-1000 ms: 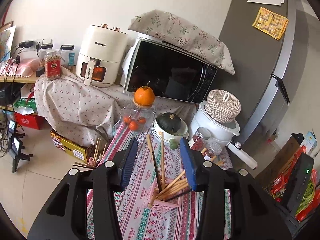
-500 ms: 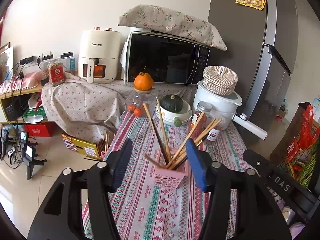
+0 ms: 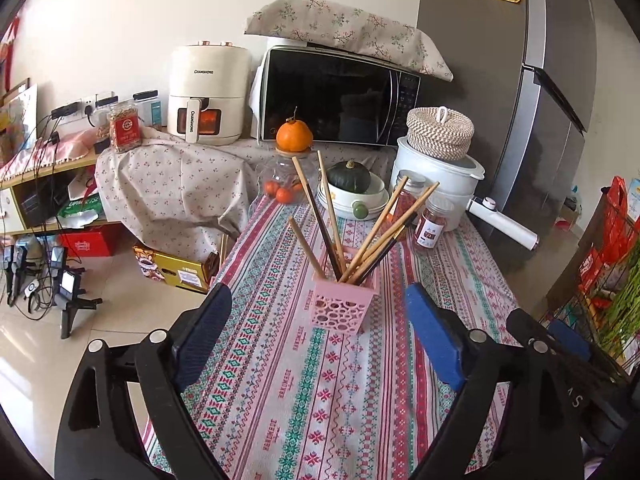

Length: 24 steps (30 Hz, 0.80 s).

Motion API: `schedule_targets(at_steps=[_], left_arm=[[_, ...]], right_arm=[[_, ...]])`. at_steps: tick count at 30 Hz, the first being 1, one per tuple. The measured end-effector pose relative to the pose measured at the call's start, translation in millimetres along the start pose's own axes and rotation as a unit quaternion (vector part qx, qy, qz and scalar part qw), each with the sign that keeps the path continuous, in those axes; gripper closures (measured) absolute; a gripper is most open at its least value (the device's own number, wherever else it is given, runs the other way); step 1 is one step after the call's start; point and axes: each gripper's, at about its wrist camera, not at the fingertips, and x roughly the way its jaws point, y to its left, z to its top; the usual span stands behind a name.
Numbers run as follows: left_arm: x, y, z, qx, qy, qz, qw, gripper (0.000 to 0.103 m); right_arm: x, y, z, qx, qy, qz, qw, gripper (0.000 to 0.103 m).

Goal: Organize utensils

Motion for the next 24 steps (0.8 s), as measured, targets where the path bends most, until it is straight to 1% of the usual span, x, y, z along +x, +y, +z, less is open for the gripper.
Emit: schedule_targets(at_steps=[2, 4, 5, 7, 9, 13, 16, 19, 24], left_arm=[[-2, -3, -6, 0.008, -0.001, 0.006, 0.9999, 0.013], [-5, -6, -11, 0.016, -0.007, 0.016, 0.9997, 0.009], [-6, -7, -13, 0.020, -0.009, 0.021, 0.9995, 0.007], [-9, -11, -16, 0.030, -0.012, 0.030, 0.9990, 0.007], [-9, -16, -18, 0.036, -0.011, 0.036, 0.9986, 0.007], [-10, -24, -23, 0.045, -0.016, 0.037, 0.9982, 0.007], [-13, -28, -24, 0.047, -0.026, 0.041, 0.9977, 0.007], [-14, -32, -25, 0.050, -0.032, 0.042, 0.9974, 0.007], [-11, -38, -27, 0.057, -0.026, 0.041, 0.9972, 0.007]], right_arm=[[-3, -4, -4, -0.002, -0.005, -0.013, 1.000, 0.027], [-6, -8, -7, -0.002, -0.010, -0.028, 1.000, 0.021], [-9, -10, -8, -0.002, -0.016, -0.038, 0.999, 0.019], [-13, -14, -11, -0.002, -0.027, -0.054, 0.998, 0.011], [-18, -17, -15, -0.005, -0.039, -0.071, 0.997, 0.007], [-27, -19, -22, -0.023, -0.068, -0.117, 0.990, 0.007], [-31, -22, -22, -0.027, -0.083, -0.141, 0.986, 0.007], [-30, -25, -21, -0.022, -0.079, -0.141, 0.987, 0.007], [-29, -25, -22, -0.020, -0.068, -0.138, 0.988, 0.007]])
